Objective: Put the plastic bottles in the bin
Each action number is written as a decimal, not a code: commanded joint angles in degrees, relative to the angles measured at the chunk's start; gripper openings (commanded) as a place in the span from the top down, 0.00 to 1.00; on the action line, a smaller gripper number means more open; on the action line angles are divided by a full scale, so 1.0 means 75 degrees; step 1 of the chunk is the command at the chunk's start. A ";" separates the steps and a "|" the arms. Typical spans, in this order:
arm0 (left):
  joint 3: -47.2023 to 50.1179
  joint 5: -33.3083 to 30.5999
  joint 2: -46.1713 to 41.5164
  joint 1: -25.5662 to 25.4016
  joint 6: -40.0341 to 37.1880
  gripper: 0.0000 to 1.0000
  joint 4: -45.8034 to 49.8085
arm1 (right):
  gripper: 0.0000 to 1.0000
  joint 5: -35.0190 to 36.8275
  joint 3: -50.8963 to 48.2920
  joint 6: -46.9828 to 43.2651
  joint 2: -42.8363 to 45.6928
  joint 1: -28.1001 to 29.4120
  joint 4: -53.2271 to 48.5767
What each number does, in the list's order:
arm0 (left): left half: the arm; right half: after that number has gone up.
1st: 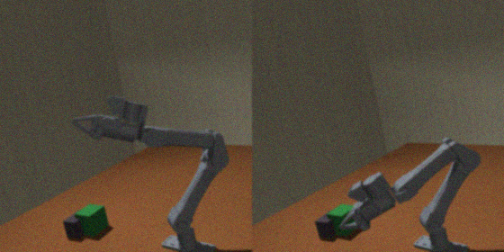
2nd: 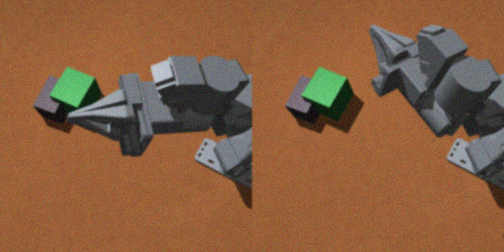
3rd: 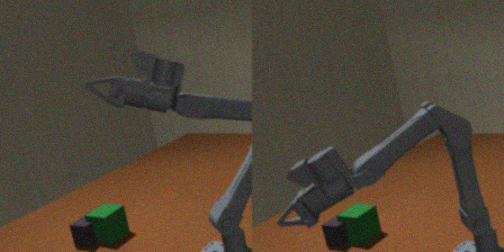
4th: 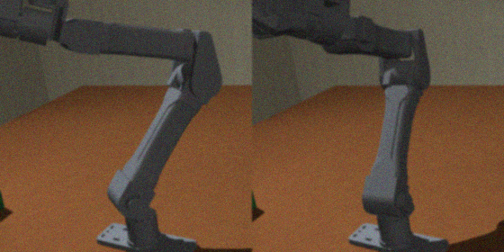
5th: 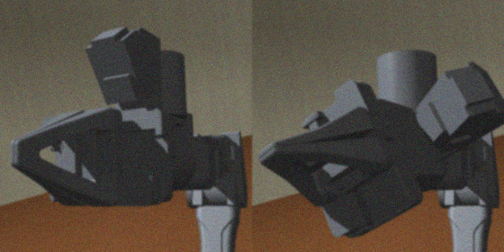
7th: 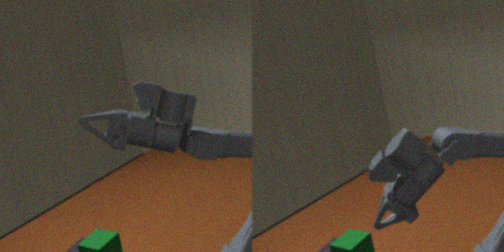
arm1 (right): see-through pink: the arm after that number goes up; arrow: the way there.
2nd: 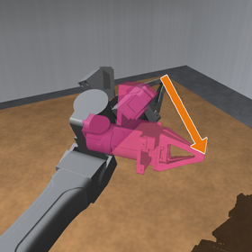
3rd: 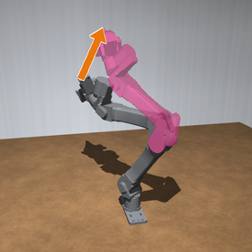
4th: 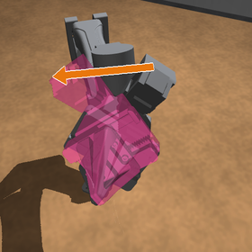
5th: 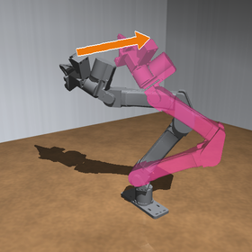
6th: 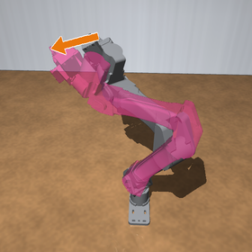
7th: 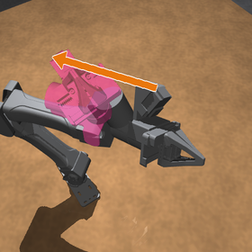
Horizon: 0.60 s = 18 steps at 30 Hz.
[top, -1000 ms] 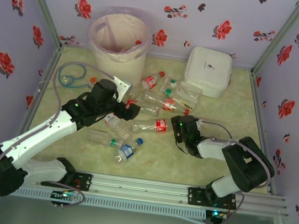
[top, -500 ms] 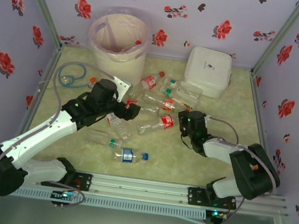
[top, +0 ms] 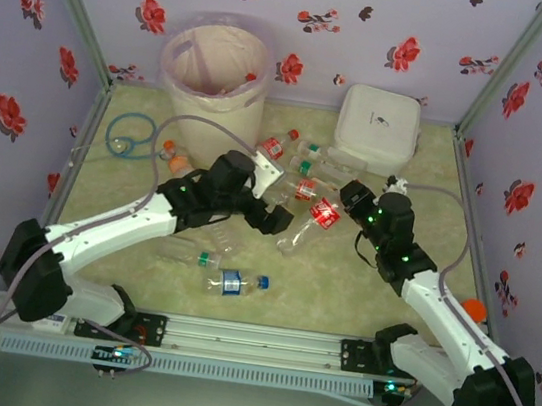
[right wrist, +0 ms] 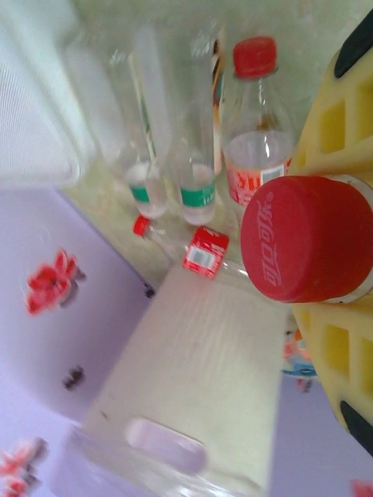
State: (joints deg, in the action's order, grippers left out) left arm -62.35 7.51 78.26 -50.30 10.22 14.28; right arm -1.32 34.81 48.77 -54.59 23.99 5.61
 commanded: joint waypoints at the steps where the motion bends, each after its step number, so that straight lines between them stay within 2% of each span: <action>1: -0.0297 0.0852 0.0351 -0.0206 0.0069 0.00 -0.0949 | 1.00 -0.1272 0.0429 -0.1980 0.0066 -0.0032 -0.0712; 13: -0.0183 0.1311 0.1044 -0.0558 0.0678 0.01 -0.1993 | 1.00 -0.2960 0.0662 -0.2010 -0.0218 -0.0019 0.0678; 18: -0.0026 0.1308 0.1175 -0.0558 0.0991 0.07 -0.2433 | 1.00 -0.2970 0.0458 -0.1725 -0.0095 0.0023 0.1334</action>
State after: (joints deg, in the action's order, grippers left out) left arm -63.16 16.01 86.70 -54.17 15.27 0.36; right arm -21.41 37.41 34.89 -56.25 23.99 9.37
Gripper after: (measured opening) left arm 0.941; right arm 0.318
